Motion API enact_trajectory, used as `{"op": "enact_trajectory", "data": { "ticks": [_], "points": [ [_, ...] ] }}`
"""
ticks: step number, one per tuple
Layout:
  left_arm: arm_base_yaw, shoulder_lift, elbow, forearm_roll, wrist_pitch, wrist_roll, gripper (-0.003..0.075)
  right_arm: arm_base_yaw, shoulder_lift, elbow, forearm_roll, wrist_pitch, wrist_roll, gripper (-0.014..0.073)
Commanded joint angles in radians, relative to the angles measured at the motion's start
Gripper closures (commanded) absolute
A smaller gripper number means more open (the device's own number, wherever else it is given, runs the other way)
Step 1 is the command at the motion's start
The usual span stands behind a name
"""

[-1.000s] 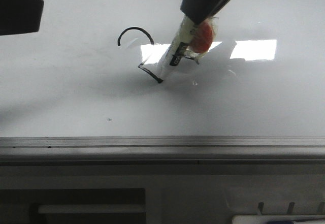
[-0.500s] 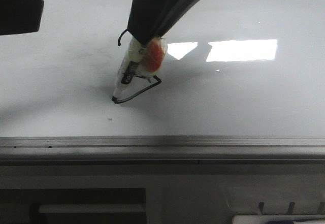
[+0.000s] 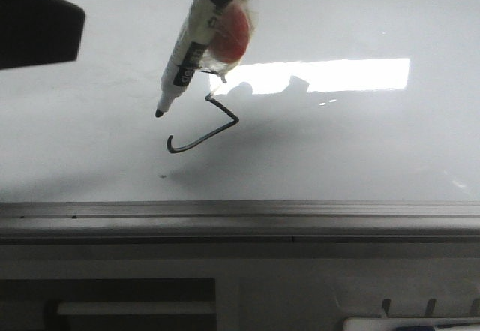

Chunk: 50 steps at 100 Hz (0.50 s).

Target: Write number 3 on whiteboard

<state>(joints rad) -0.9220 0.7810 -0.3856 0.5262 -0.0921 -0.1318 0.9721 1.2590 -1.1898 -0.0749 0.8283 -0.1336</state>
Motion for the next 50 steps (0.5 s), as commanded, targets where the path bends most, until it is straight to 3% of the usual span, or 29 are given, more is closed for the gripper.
{"op": "enact_trajectory", "data": {
  "ticks": [1,50],
  "points": [
    [-0.037,0.033,-0.031,0.019,-0.074,-0.008,0.0356,0.003,-0.029,-0.034,-0.013,-0.046,-0.003,0.0655],
    [0.016,0.171,-0.032,-0.024,-0.215,-0.008,0.0352,0.093,-0.029,-0.034,-0.011,-0.053,0.007,0.0655]
  ]
}}
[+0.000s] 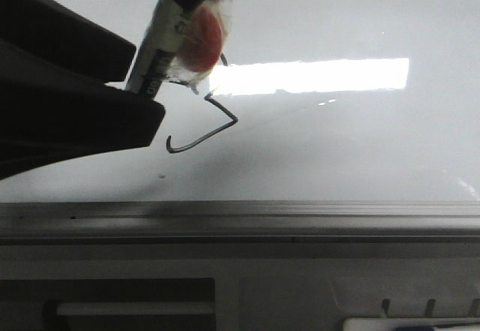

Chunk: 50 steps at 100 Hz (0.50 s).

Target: Write number 3 on whiteboard

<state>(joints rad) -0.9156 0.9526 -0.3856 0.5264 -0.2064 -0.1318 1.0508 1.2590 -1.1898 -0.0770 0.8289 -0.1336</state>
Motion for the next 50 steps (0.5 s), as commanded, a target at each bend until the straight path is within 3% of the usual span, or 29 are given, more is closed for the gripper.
{"op": "enact_trajectory", "data": {
  "ticks": [1,18,25,38,50],
  "points": [
    [0.009,0.0,-0.032,-0.024,-0.101,-0.008,0.0352,0.016,-0.029,-0.034,-0.009,-0.054,0.007,0.0655],
    [0.011,0.009,-0.032,-0.03,-0.103,-0.008,0.0374,0.022,-0.029,-0.035,-0.009,-0.056,0.007,0.0655],
    [0.011,0.015,-0.032,-0.03,-0.097,-0.008,0.0467,0.022,-0.029,-0.035,-0.004,-0.056,0.007,0.0655],
    [0.011,0.022,-0.032,-0.03,-0.095,-0.008,0.0729,0.022,-0.029,-0.035,0.001,-0.056,0.007,0.0655],
    [0.011,0.022,-0.032,-0.03,-0.095,-0.008,0.0741,0.022,-0.029,-0.035,0.001,-0.054,0.007,0.0655]
  ]
}}
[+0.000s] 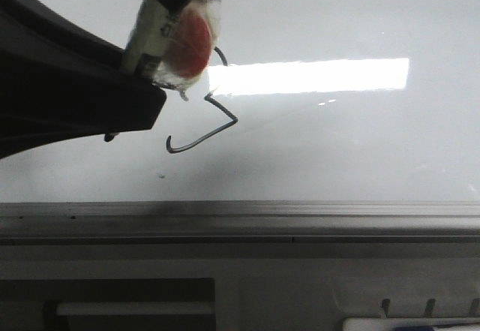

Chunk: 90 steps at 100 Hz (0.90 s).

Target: Write number 3 on whiteboard

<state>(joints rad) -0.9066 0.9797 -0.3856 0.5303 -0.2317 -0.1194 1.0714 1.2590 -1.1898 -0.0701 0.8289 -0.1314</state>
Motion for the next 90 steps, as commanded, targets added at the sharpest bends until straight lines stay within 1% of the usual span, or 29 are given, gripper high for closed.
{"op": "enact_trajectory", "data": {
  "ticks": [1,33,37,40,47,49,51,54,55,56,59,61,63,66,69,74,84,85,86,88,90],
  "points": [
    [0.001,-0.005,-0.032,-0.034,-0.07,-0.02,0.0741,0.001,-0.029,-0.035,-0.006,-0.054,0.005,0.0655],
    [0.001,-0.005,-0.032,-0.034,-0.07,-0.02,0.0741,0.001,-0.029,-0.035,-0.006,-0.065,0.005,0.0654],
    [0.001,-0.005,-0.032,-0.034,-0.07,-0.02,0.0741,0.001,-0.029,-0.035,-0.006,-0.065,0.005,0.0646],
    [0.001,-0.005,-0.032,-0.034,-0.07,-0.02,0.0741,0.001,-0.029,-0.035,-0.006,-0.065,0.005,0.0625],
    [0.001,-0.005,-0.032,-0.038,-0.07,-0.02,0.0741,0.001,-0.029,-0.035,-0.012,-0.078,0.005,0.051],
    [0.001,-0.005,-0.032,-0.041,-0.07,-0.02,0.0741,0.001,-0.029,-0.035,-0.017,-0.08,0.005,0.046],
    [0.001,-0.005,-0.032,-0.045,-0.07,-0.02,0.0741,0.001,-0.029,-0.035,-0.024,-0.085,0.005,0.0384],
    [0.001,-0.005,-0.032,-0.053,-0.07,-0.02,0.0741,0.001,-0.031,-0.035,-0.037,-0.09,0.005,0.0322],
    [0.001,-0.005,-0.032,-0.058,-0.07,-0.02,0.0741,0.001,-0.033,-0.035,-0.039,-0.092,0.005,0.0279],
    [0.001,-0.005,-0.032,-0.061,-0.065,-0.02,0.0741,-0.001,-0.033,-0.035,-0.044,-0.095,0.005,0.0258],
    [0.001,-0.005,-0.032,-0.071,-0.058,-0.02,0.0741,-0.001,-0.035,-0.035,-0.055,-0.101,0.005,0.0155],
    [0.001,-0.005,-0.032,-0.082,-0.049,-0.02,0.0741,-0.001,-0.042,-0.035,-0.064,-0.106,0.005,0.012],
    [0.004,-0.005,-0.032,-0.095,-0.029,-0.02,0.0741,-0.001,-0.042,-0.035,-0.076,-0.111,0.005,0.0058],
    [0.006,-0.005,-0.032,-0.119,-0.013,-0.02,0.0741,-0.001,-0.046,-0.038,-0.089,-0.113,0.005,0.0015],
    [0.011,-0.005,-0.032,-0.151,0.016,-0.02,0.0741,-0.001,-0.055,-0.042,-0.098,-0.111,0.005,-0.0009],
    [0.025,-0.005,-0.032,-0.229,0.05,-0.02,0.0741,-0.004,-0.067,-0.044,-0.119,-0.116,0.005,-0.0012],
    [0.072,-0.005,-0.032,-0.465,0.074,-0.02,0.0741,-0.021,-0.093,-0.044,-0.126,-0.123,0.005,0.0011],
    [0.08,-0.005,-0.032,-0.519,0.076,-0.02,0.0741,-0.023,-0.097,-0.044,-0.126,-0.123,0.005,0.0015],
    [0.084,-0.005,-0.032,-0.519,0.076,-0.02,0.0741,-0.023,-0.099,-0.044,-0.126,-0.123,0.005,0.0017],
    [0.1,-0.005,-0.032,-0.587,0.076,-0.02,0.0741,-0.026,-0.103,-0.044,-0.126,-0.123,0.005,0.002],
    [0.108,-0.005,-0.032,-0.619,0.076,-0.02,0.0741,-0.03,-0.106,-0.044,-0.126,-0.123,0.005,0.0022]
  ]
}}
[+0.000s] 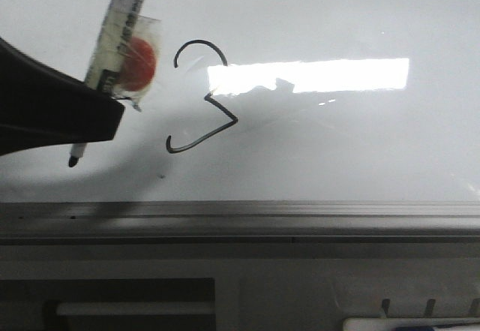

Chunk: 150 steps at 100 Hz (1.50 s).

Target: Write number 3 on whiteboard

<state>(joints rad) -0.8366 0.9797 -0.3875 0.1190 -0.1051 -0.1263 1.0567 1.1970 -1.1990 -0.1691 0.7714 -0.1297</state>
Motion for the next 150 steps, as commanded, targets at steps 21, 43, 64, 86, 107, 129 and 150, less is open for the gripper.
{"op": "enact_trajectory", "data": {
  "ticks": [21,43,64,86,107,129,150],
  "points": [
    [0.095,-0.005,-0.03,-0.509,-0.015,-0.013,0.0741,-0.021,-0.059,-0.035,-0.027,-0.065,0.012,0.0049],
    [0.127,0.038,-0.03,-0.511,-0.002,-0.013,0.0741,-0.021,-0.059,-0.033,-0.027,-0.065,0.012,0.0049],
    [0.129,0.064,-0.03,-0.518,0.0,-0.013,0.0741,-0.021,-0.059,-0.033,-0.025,-0.047,0.012,0.0049],
    [0.129,0.064,-0.03,-0.518,0.0,-0.013,0.0741,-0.021,-0.059,-0.033,-0.024,-0.043,0.013,0.0049],
    [0.129,0.064,-0.03,-0.518,-0.002,-0.013,0.0645,-0.021,-0.059,-0.033,-0.024,-0.043,0.013,0.0049],
    [0.14,0.062,-0.03,-0.518,-0.009,-0.013,0.0283,-0.021,-0.059,-0.033,-0.024,-0.039,0.013,0.0049],
    [0.145,0.022,-0.03,-0.514,0.015,-0.007,0.0273,-0.021,-0.06,-0.033,-0.024,-0.02,0.015,0.0049]
  ]
}}
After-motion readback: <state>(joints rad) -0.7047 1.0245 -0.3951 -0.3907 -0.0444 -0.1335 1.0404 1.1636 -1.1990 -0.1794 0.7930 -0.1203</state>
